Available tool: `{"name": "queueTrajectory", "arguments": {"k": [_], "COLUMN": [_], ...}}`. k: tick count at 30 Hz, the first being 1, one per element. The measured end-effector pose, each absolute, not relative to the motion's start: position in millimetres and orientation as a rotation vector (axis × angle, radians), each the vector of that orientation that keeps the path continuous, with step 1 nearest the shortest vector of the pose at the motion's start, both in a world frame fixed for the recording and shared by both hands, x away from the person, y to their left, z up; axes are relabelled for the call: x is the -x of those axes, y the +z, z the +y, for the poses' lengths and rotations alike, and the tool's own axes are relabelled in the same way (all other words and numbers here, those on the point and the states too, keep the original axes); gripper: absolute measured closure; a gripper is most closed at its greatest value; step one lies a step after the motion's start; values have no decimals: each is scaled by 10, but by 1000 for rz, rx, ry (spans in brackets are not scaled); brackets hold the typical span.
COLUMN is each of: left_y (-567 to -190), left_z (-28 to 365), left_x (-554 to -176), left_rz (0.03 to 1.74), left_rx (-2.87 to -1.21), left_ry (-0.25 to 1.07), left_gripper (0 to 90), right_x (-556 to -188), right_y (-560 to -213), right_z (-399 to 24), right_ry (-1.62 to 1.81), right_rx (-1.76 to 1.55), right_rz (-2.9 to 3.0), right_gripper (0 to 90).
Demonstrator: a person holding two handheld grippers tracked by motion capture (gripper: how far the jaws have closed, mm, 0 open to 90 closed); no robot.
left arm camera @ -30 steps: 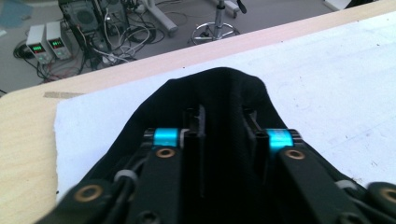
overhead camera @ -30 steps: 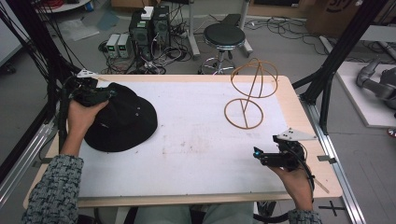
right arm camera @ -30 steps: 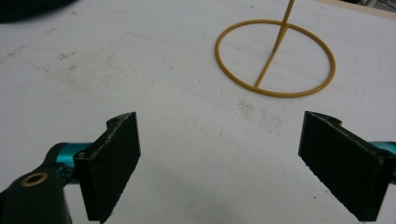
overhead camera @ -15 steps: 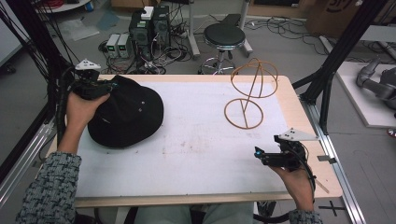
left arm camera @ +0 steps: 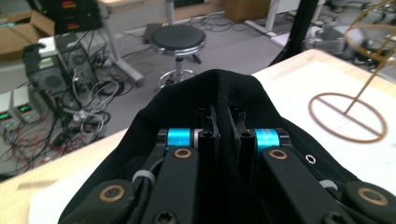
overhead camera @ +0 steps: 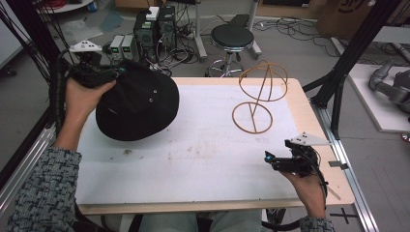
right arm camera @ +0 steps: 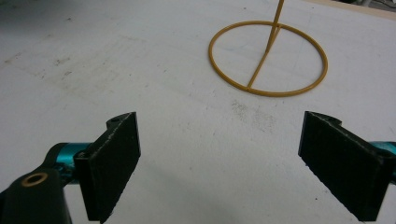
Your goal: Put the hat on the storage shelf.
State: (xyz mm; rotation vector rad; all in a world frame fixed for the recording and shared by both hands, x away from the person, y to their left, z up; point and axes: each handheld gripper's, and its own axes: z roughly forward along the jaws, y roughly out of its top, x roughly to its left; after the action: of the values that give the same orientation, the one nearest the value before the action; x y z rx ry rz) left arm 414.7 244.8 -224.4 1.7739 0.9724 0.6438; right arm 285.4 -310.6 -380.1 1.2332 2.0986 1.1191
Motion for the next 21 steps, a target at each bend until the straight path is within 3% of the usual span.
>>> {"name": "queueTrajectory", "arguments": {"k": [21], "left_y": [-1678], "left_z": [1760], "left_x": [-4309], "left_rz": [718], "left_rx": [-1781], "left_ry": [556], "left_gripper": [842], "right_x": [-2838], "right_y": [-3790], "right_z": [-3152], "right_ry": [1147], "right_rx": [-1228], "right_rz": [2079], "right_gripper": [125]}}
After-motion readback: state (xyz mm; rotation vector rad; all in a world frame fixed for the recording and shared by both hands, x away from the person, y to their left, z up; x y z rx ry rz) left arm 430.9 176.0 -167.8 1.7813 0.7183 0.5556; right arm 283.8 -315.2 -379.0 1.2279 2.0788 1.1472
